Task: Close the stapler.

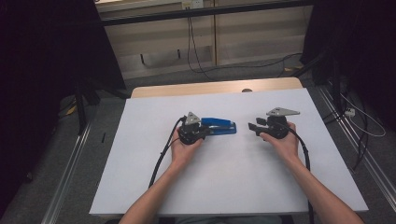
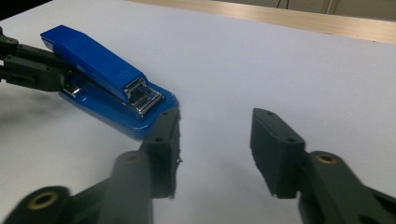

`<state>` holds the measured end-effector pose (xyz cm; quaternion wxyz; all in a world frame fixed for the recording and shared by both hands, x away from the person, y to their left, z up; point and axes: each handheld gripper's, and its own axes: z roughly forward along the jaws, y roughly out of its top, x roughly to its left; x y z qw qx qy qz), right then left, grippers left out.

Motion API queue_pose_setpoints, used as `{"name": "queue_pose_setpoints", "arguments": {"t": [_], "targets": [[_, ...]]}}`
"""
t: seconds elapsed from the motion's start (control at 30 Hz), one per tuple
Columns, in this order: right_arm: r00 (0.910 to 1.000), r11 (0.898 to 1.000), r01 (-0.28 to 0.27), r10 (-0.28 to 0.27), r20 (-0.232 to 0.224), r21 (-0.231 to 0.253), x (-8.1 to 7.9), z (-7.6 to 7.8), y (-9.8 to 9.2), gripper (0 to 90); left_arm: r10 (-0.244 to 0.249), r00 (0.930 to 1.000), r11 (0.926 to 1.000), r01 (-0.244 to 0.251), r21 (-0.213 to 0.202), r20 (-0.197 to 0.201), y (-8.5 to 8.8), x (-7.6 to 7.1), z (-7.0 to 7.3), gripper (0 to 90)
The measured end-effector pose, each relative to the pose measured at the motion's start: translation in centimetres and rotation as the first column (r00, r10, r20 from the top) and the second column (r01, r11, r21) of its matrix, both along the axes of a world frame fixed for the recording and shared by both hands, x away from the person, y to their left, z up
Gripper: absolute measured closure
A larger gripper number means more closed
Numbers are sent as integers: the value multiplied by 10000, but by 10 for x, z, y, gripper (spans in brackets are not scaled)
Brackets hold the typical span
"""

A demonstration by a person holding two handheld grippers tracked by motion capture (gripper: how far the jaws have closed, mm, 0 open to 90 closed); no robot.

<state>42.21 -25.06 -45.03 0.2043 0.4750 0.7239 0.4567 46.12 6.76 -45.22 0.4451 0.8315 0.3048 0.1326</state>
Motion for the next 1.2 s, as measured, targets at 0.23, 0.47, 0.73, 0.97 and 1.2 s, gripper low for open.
{"name": "queue_pose_setpoints", "arguments": {"t": [0.23,0.47,0.73,0.97,1.2], "targets": [[9996,9998,53,-58,274,189,-2,3,1,262,-127,9999,9999,127,73,-76,2,-3,2,641],[9995,9994,253,-258,205,252,-3,4,2,85,203,9996,9980,-214,590,178,4,-12,2,386],[9985,9996,258,-262,488,90,-10,8,7,36,621,9981,9978,-621,213,28,14,-14,6,87],[9964,9992,165,-194,820,355,-17,15,7,35,540,9985,9978,-542,-379,-58,27,-18,14,44],[9937,9991,366,-388,1049,232,-27,19,5,40,688,9961,9970,-667,-388,547,42,-31,22,41]]}}
